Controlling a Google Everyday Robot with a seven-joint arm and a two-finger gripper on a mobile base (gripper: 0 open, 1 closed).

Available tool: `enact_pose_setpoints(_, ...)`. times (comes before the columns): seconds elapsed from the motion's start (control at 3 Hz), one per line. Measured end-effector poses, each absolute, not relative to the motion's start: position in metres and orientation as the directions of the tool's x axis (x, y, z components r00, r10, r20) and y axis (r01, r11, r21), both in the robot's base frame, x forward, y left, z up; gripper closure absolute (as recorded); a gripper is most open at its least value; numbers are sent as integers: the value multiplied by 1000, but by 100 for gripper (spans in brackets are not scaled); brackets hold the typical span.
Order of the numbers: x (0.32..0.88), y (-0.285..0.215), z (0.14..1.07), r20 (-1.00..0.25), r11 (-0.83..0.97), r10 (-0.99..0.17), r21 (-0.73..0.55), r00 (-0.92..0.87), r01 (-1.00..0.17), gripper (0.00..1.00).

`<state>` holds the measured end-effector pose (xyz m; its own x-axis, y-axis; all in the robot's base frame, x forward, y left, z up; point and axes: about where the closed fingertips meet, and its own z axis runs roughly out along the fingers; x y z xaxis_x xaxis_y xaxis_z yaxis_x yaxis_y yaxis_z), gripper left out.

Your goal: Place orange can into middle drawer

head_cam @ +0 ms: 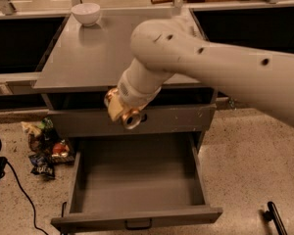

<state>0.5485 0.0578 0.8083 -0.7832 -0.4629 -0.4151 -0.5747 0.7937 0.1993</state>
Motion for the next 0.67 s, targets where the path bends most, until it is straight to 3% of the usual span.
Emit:
enact_pose_setpoints(0.33,520,62,740,-323,725,-603,161,-730,-670,100)
enact_pose_setpoints(0.67,494,58,673,-253,702,-648,168,-718,-692,100)
